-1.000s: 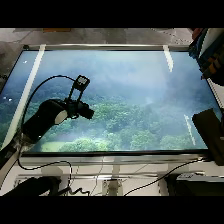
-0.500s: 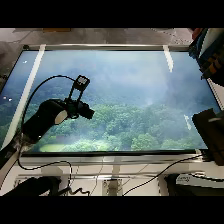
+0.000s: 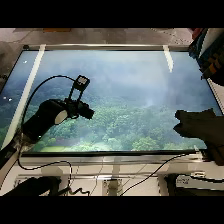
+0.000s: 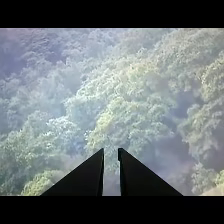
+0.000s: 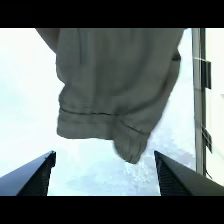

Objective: Fold the clothes and pants, and hang the long-sleeved shirts on hangers.

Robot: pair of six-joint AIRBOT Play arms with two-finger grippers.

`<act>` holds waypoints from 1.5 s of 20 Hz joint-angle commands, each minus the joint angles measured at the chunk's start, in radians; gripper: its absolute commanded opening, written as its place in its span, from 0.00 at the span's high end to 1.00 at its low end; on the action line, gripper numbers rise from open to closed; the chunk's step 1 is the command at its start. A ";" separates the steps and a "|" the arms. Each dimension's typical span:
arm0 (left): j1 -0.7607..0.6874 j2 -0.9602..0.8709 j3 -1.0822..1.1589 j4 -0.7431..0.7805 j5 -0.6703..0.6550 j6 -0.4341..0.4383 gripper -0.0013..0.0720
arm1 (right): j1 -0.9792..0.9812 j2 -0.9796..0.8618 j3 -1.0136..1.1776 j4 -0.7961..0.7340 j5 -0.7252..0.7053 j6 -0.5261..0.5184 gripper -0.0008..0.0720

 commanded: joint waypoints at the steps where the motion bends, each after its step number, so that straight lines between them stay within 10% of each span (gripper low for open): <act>1: 0.000 -0.001 0.000 0.000 0.000 0.000 0.84 | 0.007 0.000 -0.018 -0.008 0.001 0.012 0.03; 4: 0.000 -0.003 0.000 0.000 0.000 0.000 0.84 | 0.007 0.000 -0.018 -0.037 -0.031 -0.061 0.05; 6: 0.000 -0.003 0.000 0.000 0.000 0.000 0.84 | 0.007 0.000 -0.018 -0.042 -0.163 -0.293 0.14; 8: 0.000 -0.003 0.000 0.000 0.000 0.000 0.84 | 0.008 0.001 -0.018 0.013 -0.319 -0.614 0.62; 10: 0.000 -0.003 0.000 0.000 0.002 0.000 0.84 | 0.008 0.003 -0.015 0.098 -0.403 -0.784 0.88; 17: 0.001 -0.003 0.000 0.095 0.023 0.000 0.94 | 0.014 0.003 -0.015 0.551 -0.399 -1.286 0.95; 21: 0.053 -0.003 0.000 0.216 0.043 0.000 0.97 | 0.108 0.004 -0.015 0.655 -0.320 -1.320 0.95; 30: 0.086 -0.003 0.000 0.201 0.043 0.000 0.97 | 0.629 0.005 -0.015 0.225 -0.307 -1.440 0.96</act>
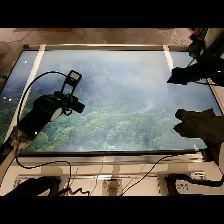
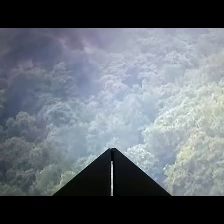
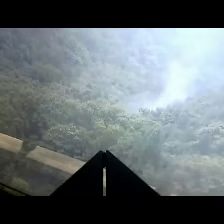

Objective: Fold the clothes and pants, and hang the long-sleeved shirts on hangers.

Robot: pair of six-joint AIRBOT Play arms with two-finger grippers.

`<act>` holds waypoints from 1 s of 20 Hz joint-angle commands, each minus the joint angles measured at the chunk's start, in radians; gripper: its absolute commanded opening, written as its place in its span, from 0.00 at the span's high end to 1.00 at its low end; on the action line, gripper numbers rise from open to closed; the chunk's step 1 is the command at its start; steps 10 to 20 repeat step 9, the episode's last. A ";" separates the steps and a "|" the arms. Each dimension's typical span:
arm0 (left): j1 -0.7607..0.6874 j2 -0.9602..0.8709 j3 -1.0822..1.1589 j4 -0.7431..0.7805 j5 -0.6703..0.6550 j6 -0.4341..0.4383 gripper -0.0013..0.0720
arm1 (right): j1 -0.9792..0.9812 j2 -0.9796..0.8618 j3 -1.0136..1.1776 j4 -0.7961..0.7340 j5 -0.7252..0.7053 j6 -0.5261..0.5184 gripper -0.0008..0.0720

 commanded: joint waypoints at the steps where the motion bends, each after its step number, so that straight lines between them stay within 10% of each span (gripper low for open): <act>1: 0.004 -0.001 0.000 0.003 0.001 0.000 0.97 | 0.198 0.000 0.001 -0.358 -0.034 0.019 0.95; 20: 0.004 -0.001 0.000 0.003 0.001 0.000 0.97 | 0.229 0.000 0.001 -0.303 -0.040 0.026 0.95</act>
